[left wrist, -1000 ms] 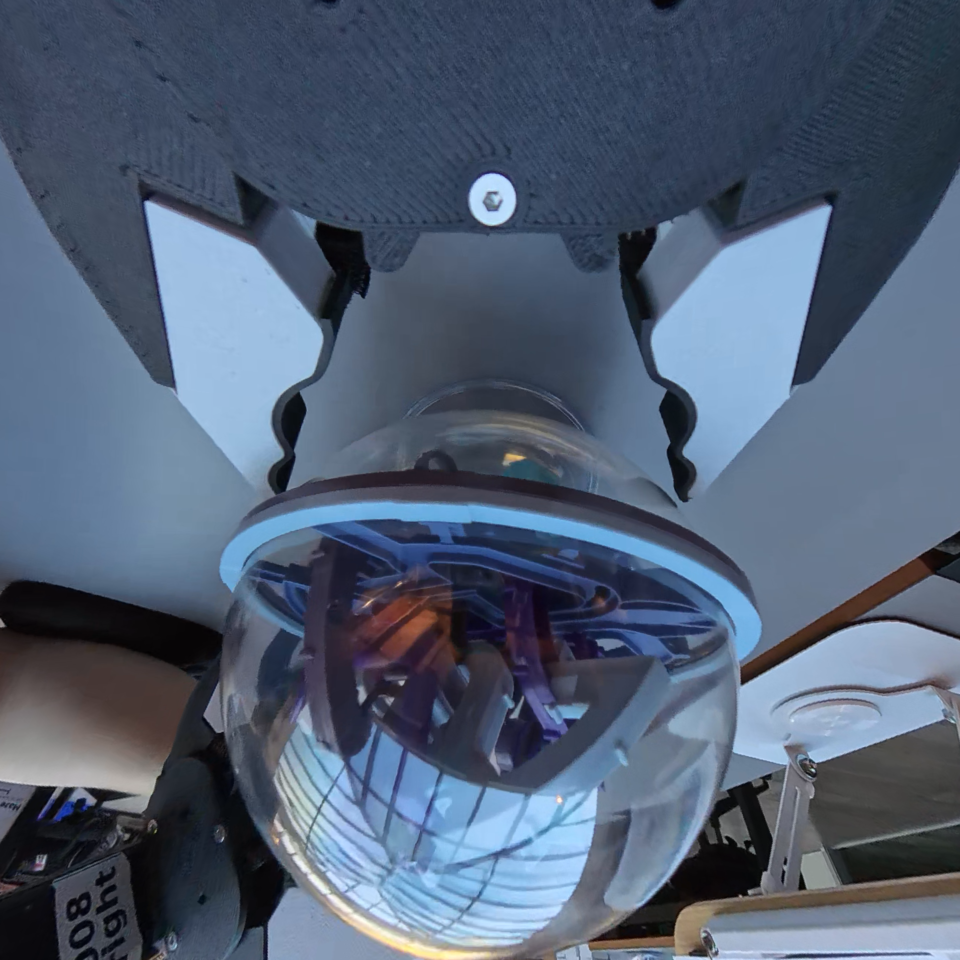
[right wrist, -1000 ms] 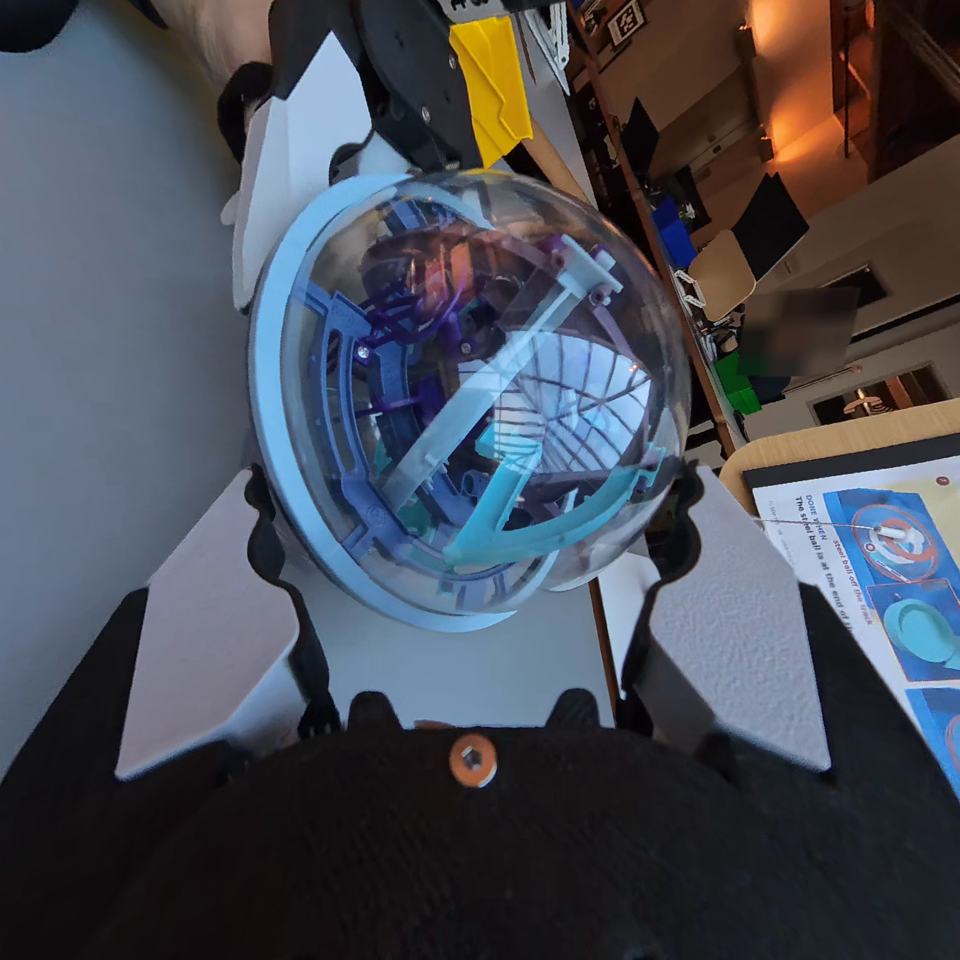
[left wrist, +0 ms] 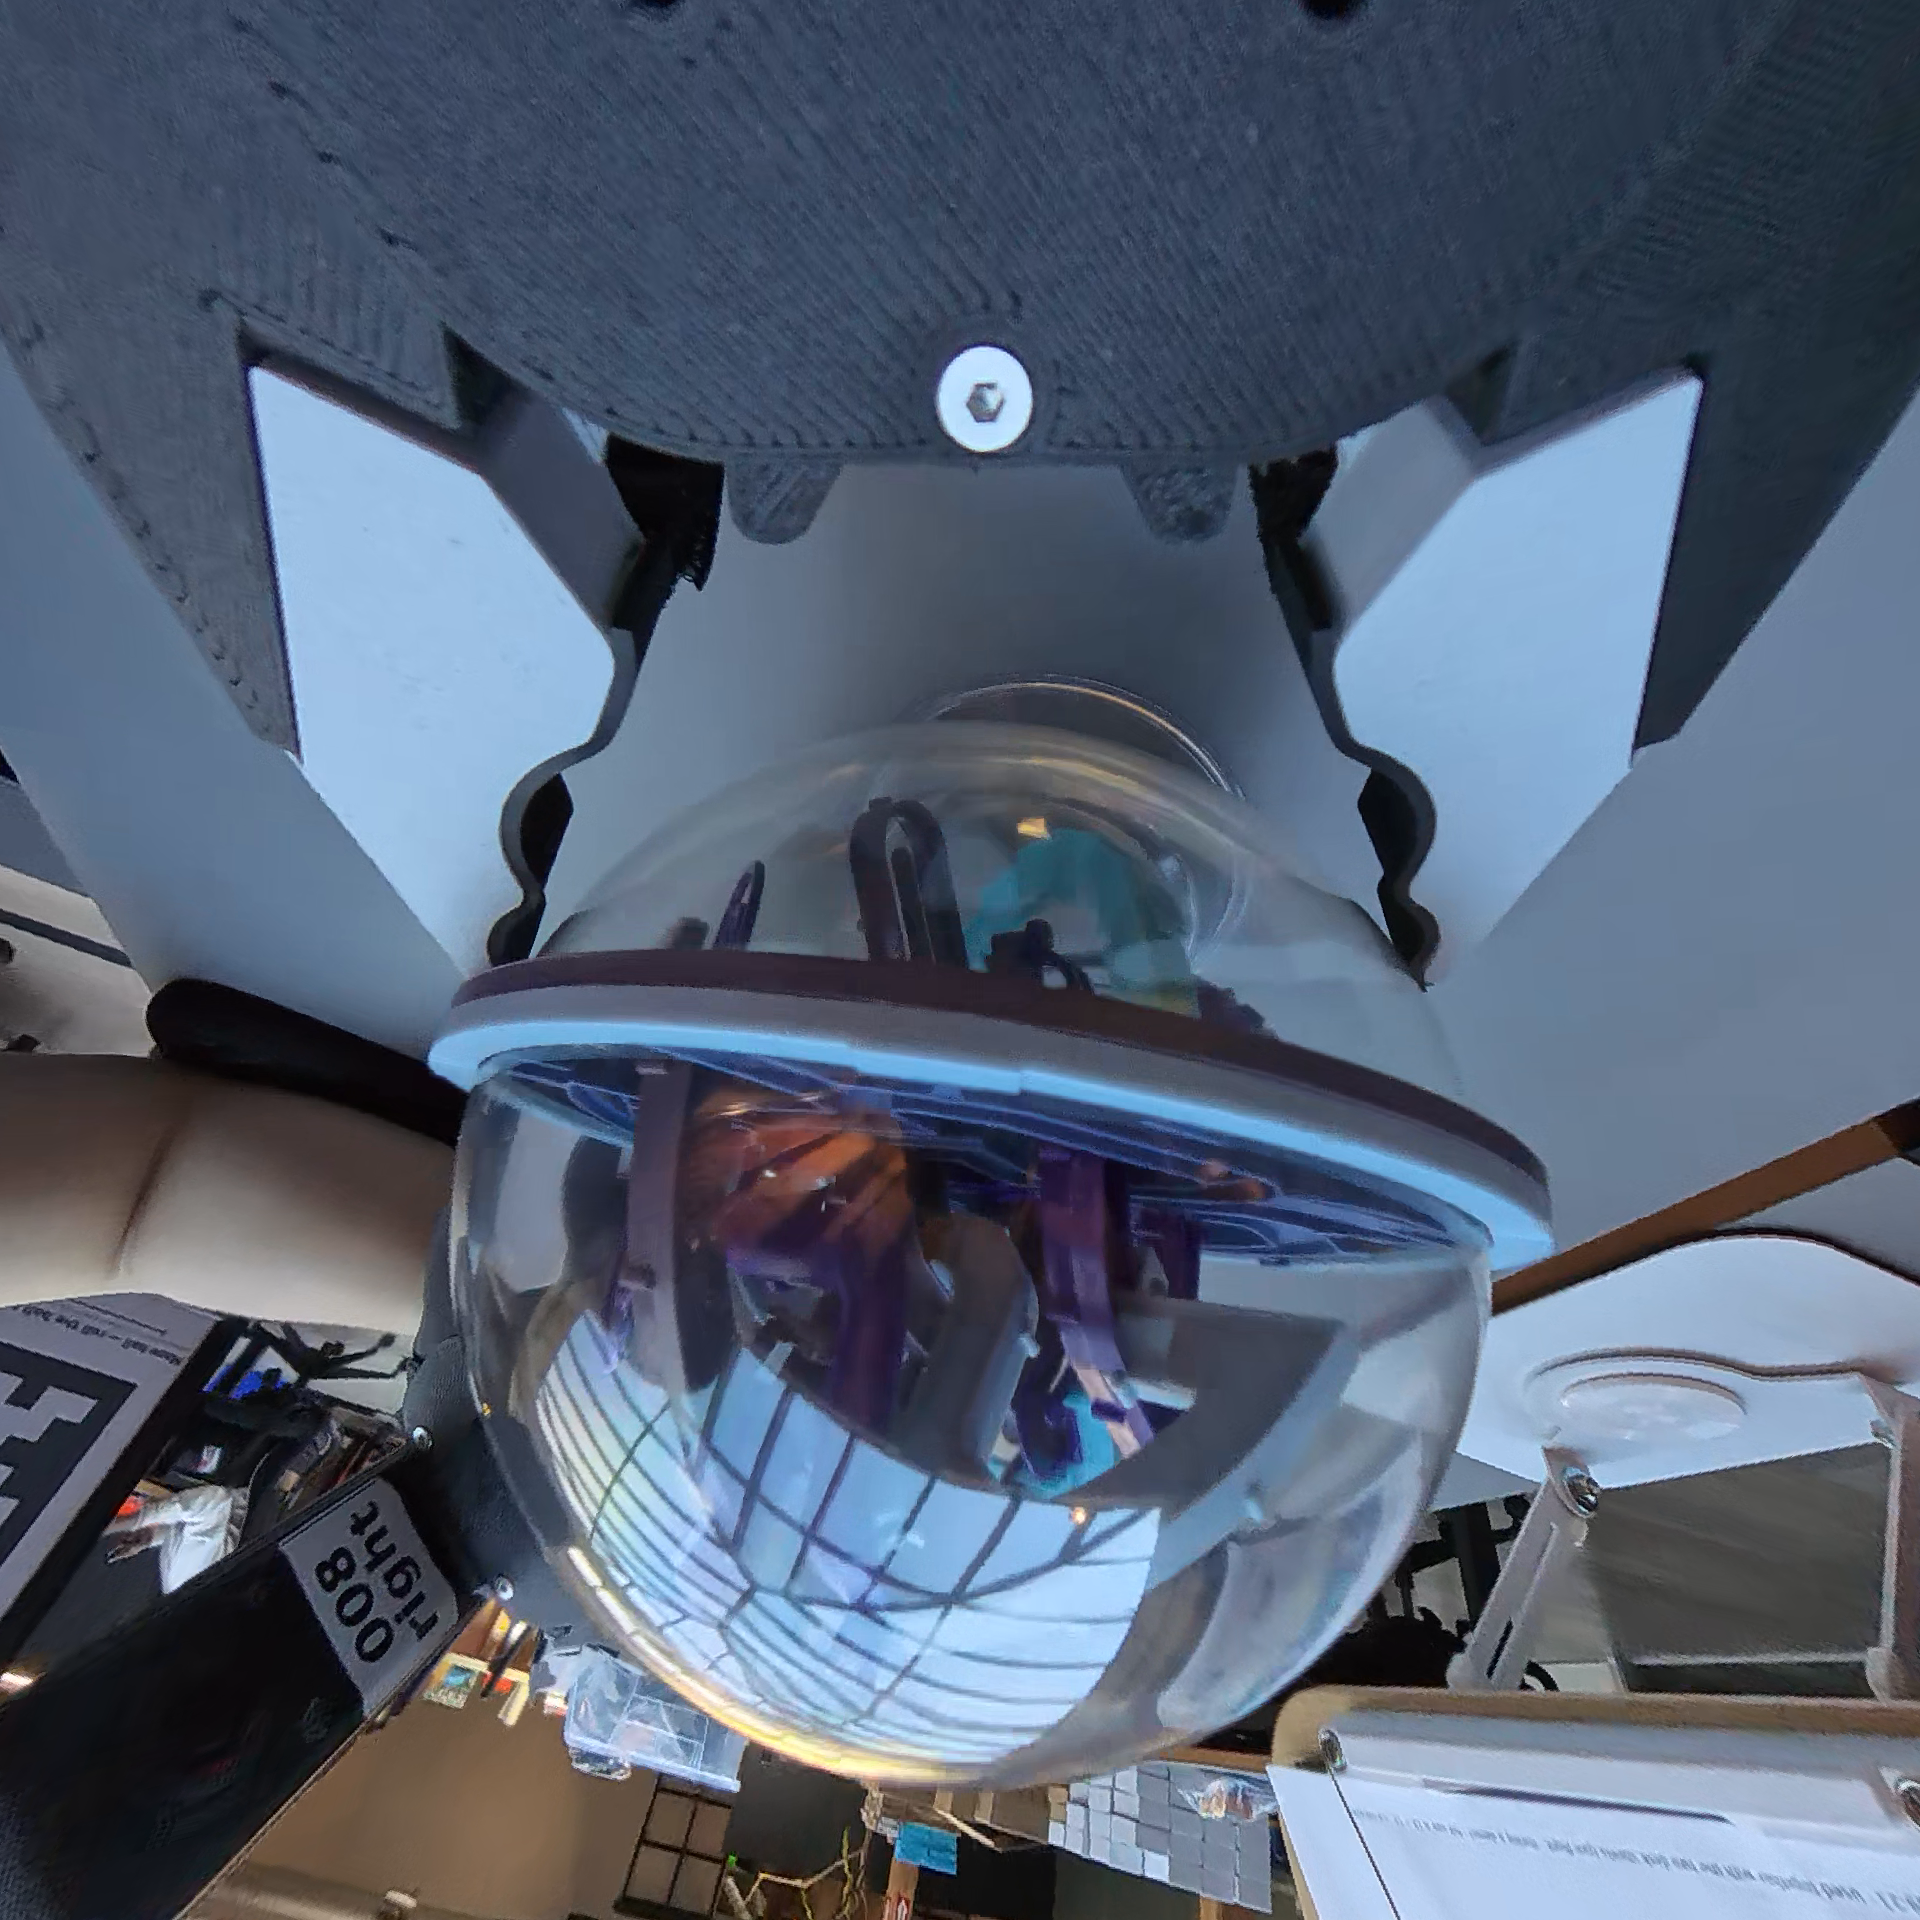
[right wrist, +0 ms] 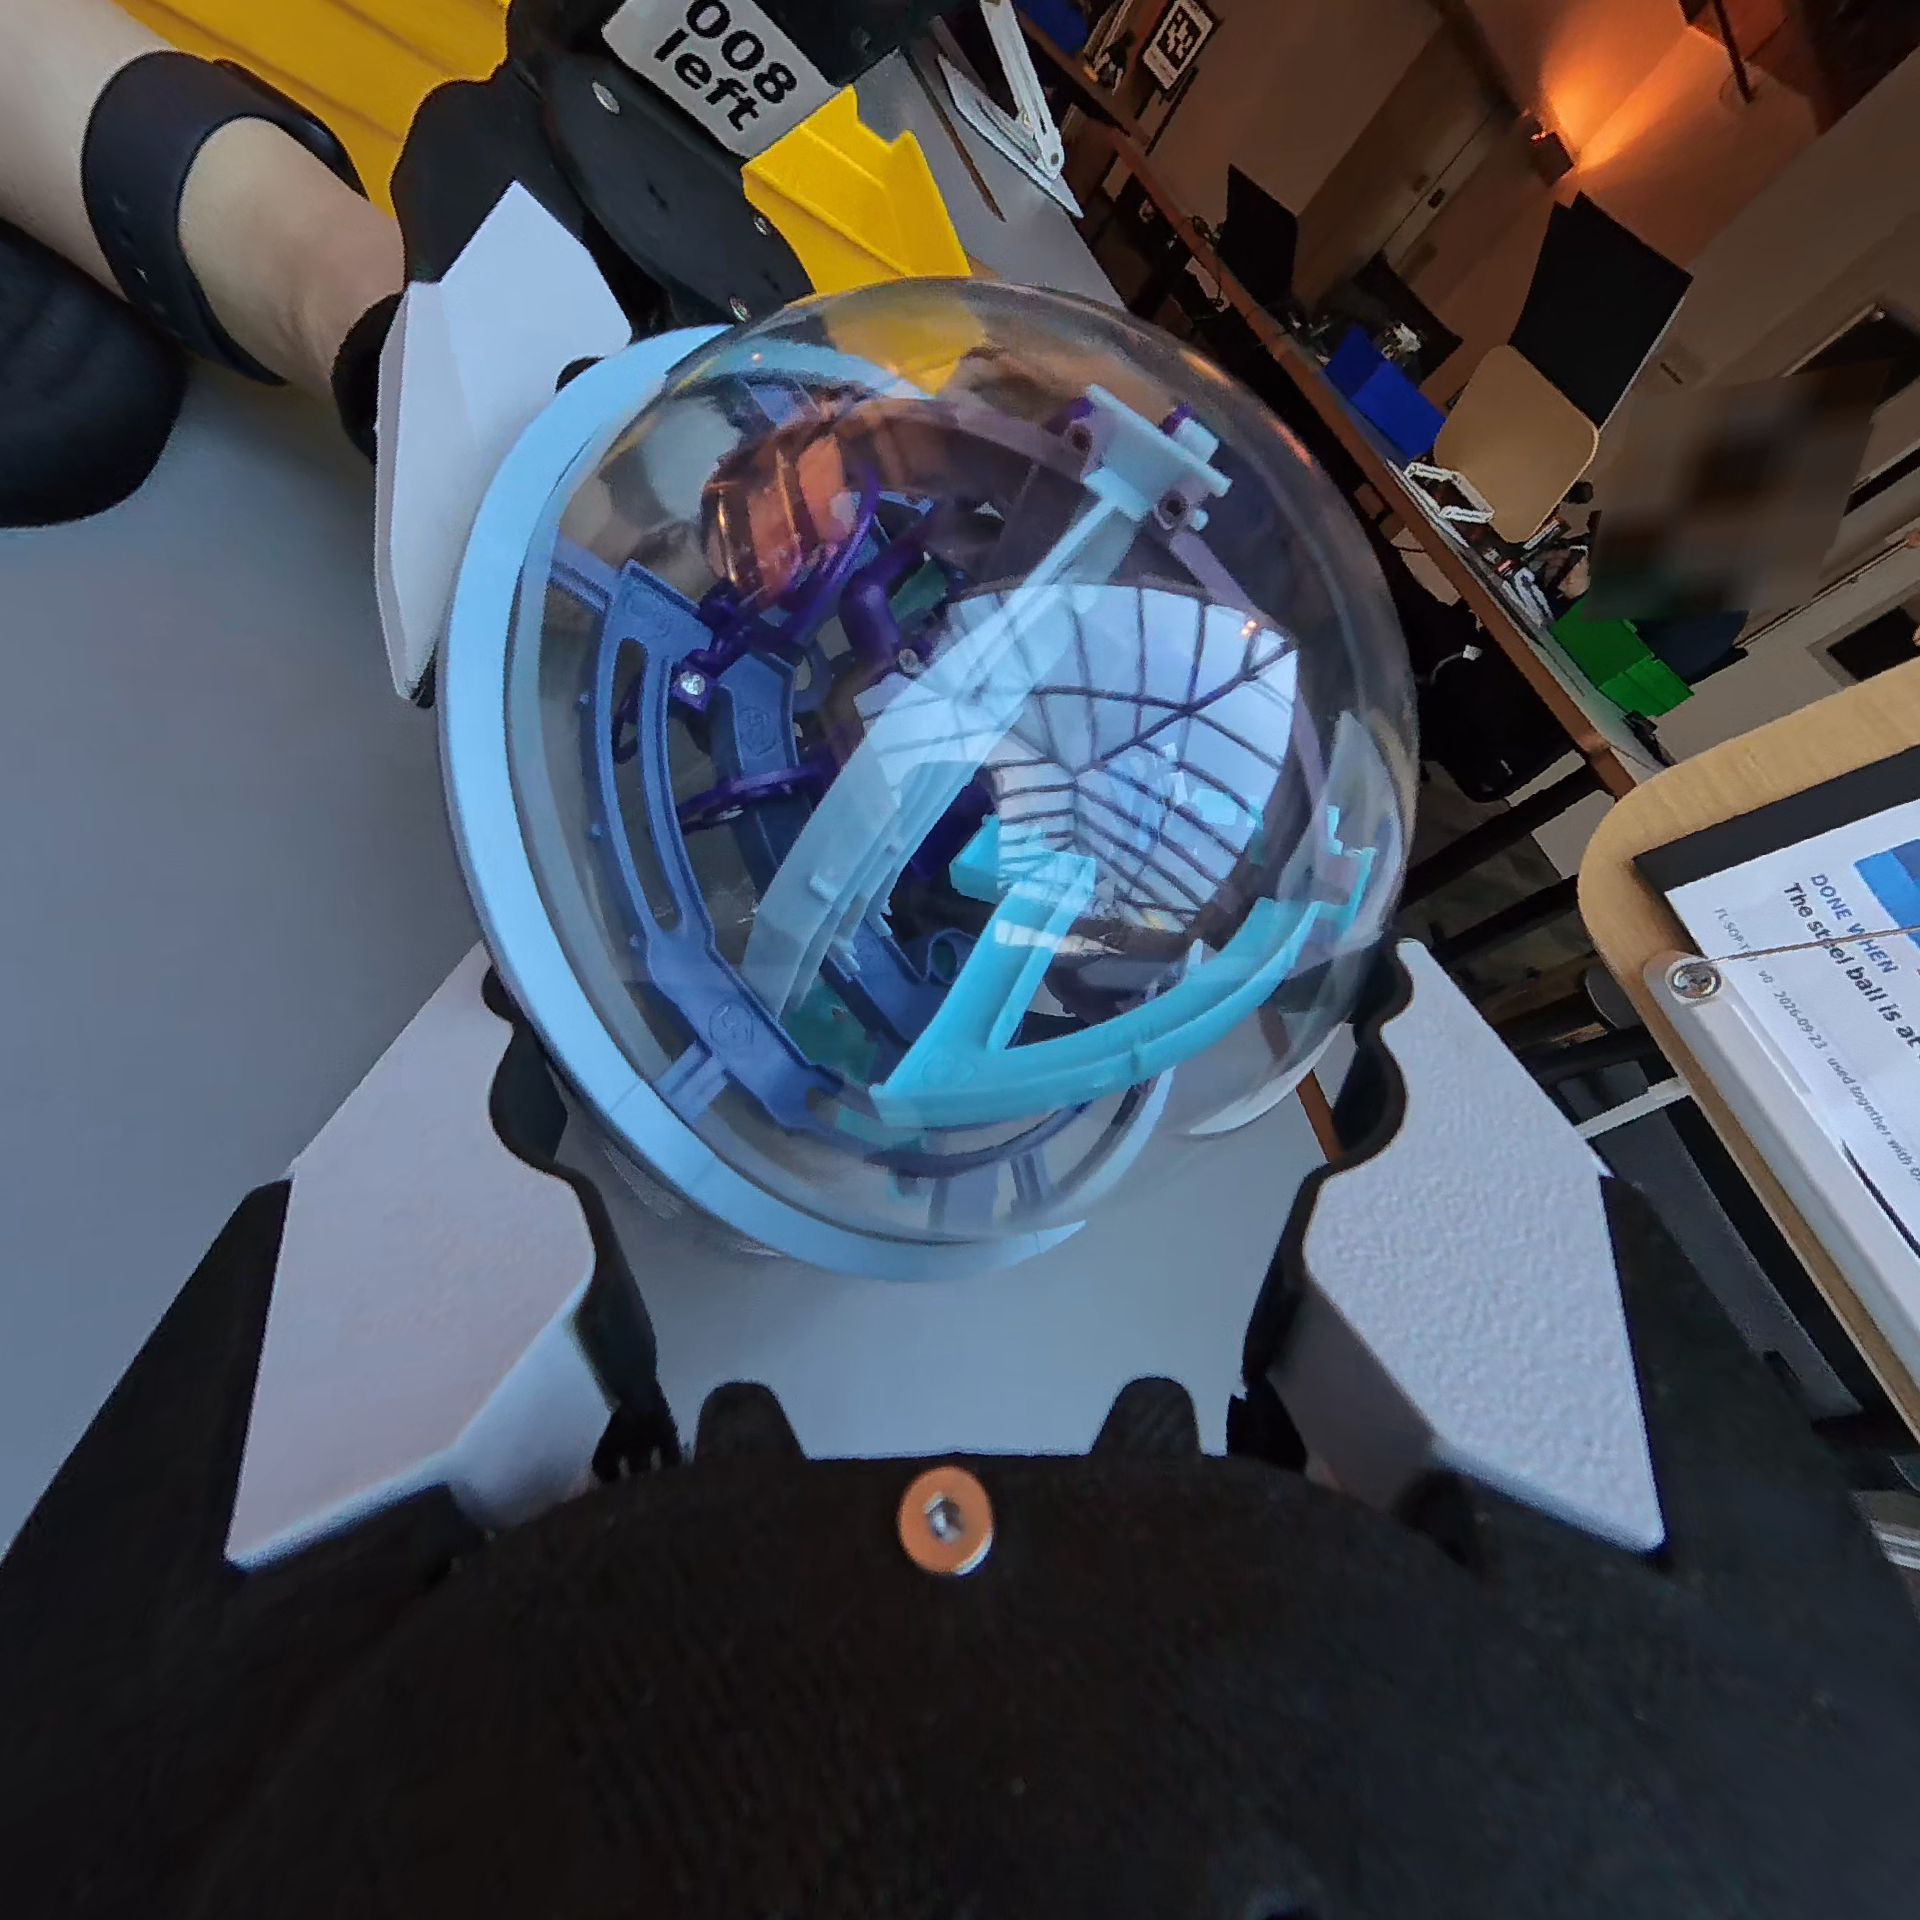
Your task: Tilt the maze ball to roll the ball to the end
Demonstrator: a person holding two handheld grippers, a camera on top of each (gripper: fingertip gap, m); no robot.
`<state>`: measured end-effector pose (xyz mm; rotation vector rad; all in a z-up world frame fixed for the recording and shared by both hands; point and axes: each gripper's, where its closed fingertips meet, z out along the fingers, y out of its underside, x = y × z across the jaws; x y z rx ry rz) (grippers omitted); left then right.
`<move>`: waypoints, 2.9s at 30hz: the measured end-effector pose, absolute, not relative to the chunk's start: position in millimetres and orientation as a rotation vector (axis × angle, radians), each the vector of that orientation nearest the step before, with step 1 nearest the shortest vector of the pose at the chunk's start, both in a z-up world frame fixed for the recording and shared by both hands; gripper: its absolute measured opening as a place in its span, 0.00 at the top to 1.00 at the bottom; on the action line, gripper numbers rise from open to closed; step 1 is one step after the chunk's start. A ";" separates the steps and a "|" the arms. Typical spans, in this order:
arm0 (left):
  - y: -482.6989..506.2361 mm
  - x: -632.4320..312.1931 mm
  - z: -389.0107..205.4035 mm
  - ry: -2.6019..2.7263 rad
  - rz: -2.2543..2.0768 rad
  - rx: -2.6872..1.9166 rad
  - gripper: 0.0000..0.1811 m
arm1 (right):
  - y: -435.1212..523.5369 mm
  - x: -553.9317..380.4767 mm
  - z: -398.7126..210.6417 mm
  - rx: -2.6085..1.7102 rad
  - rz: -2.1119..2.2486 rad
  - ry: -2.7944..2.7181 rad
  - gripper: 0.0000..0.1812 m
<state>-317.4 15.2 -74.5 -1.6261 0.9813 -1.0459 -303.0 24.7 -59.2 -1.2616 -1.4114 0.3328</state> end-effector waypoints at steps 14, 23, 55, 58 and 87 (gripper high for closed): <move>15.0 -328.0 -59.8 0.937 -1.025 -1.561 0.15 | 23.6 -312.3 -54.7 -1.285 0.327 -1.367 0.16; 13.6 -335.7 -54.4 0.890 -1.043 -1.564 0.15 | 21.2 -320.5 -55.1 -1.318 0.398 -1.320 0.16; 12.0 -344.2 -57.3 0.833 -1.003 -1.642 0.15 | 15.7 -327.5 -77.6 -1.467 0.582 -1.213 0.17; 11.5 -343.3 -56.8 0.835 -1.001 -1.640 0.15 | 15.0 -326.5 -78.5 -1.473 0.588 -1.205 0.17; 4.0 -331.7 -51.3 0.809 -1.052 -1.679 0.15 | 3.3 -311.0 -89.0 -1.546 0.636 -1.176 0.21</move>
